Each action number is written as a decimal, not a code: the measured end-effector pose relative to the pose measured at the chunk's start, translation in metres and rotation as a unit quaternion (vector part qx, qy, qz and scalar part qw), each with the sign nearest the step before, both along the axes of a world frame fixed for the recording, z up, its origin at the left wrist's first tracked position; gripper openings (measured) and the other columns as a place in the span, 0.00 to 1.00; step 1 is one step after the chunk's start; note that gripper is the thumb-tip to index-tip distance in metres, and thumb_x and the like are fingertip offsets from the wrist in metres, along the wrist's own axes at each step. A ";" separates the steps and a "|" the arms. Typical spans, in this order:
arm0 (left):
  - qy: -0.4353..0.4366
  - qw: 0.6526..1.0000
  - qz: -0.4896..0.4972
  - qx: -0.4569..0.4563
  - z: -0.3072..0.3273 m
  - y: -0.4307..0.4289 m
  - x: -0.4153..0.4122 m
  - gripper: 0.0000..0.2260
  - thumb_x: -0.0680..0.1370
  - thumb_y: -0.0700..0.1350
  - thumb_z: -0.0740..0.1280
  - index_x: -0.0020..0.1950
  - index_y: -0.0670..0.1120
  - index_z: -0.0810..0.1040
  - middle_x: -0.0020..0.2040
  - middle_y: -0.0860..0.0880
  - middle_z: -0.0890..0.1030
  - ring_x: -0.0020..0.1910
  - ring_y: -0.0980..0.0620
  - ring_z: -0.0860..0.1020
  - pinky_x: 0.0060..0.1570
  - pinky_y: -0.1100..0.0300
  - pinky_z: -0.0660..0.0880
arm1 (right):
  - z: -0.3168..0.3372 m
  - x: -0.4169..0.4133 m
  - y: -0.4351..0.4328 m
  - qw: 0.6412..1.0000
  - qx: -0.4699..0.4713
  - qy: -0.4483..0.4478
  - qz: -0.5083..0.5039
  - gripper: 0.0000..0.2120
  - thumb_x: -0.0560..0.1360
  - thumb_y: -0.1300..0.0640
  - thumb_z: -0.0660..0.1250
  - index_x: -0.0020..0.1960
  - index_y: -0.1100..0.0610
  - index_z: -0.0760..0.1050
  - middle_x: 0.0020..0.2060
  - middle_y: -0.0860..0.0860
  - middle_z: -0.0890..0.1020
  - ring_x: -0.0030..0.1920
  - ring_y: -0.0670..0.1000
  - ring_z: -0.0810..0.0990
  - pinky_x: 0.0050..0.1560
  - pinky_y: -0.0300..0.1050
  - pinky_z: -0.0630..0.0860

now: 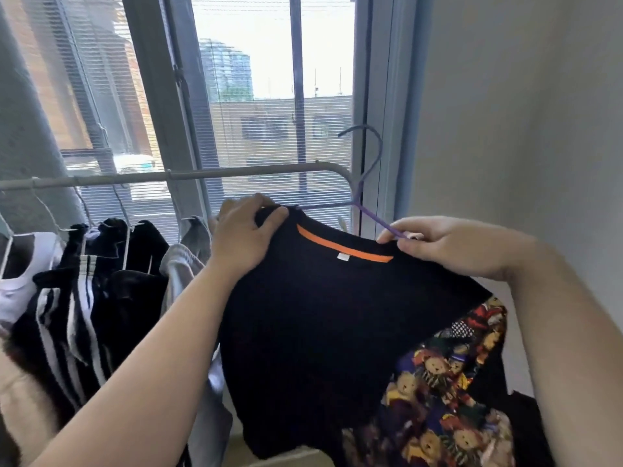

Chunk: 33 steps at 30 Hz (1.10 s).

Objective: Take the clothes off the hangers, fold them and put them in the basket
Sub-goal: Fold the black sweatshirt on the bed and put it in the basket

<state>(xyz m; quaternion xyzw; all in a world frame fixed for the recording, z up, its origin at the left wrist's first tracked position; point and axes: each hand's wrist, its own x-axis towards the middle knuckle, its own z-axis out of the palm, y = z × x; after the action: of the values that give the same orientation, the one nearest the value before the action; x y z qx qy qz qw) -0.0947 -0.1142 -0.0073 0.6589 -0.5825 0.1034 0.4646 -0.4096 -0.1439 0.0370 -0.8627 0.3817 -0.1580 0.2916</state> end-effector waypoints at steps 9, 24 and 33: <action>-0.148 0.983 0.112 -0.011 0.032 0.038 -0.024 0.24 0.73 0.73 0.59 0.46 0.55 0.81 0.46 0.55 0.82 0.51 0.49 0.78 0.53 0.52 0.64 | -0.057 0.042 -0.020 0.932 -0.259 -0.116 -0.226 0.27 0.80 0.35 0.51 0.33 0.53 0.67 0.28 0.48 0.74 0.33 0.48 0.73 0.31 0.45 0.64; -0.281 0.903 0.323 -0.017 0.030 0.164 0.026 0.22 0.80 0.66 0.51 0.37 0.50 0.62 0.29 0.50 0.71 0.29 0.46 0.67 0.39 0.52 0.68 | -0.029 0.169 0.024 0.930 -0.315 -0.187 0.006 0.31 0.80 0.34 0.50 0.29 0.55 0.64 0.23 0.50 0.70 0.31 0.56 0.72 0.34 0.51 0.68; -0.248 0.843 0.471 0.074 0.028 0.264 0.041 0.22 0.79 0.68 0.49 0.37 0.51 0.62 0.29 0.55 0.66 0.30 0.51 0.65 0.26 0.60 0.53 | -0.032 0.283 0.096 0.909 -0.282 -0.207 0.227 0.31 0.79 0.33 0.49 0.30 0.54 0.66 0.24 0.48 0.71 0.30 0.51 0.73 0.33 0.48 0.69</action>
<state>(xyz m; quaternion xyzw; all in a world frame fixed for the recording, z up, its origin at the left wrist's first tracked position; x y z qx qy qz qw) -0.0537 0.1501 0.0209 0.8390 -0.3038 0.4259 0.1497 -0.1263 -0.0476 0.0045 -0.9204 0.0464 -0.3632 0.1370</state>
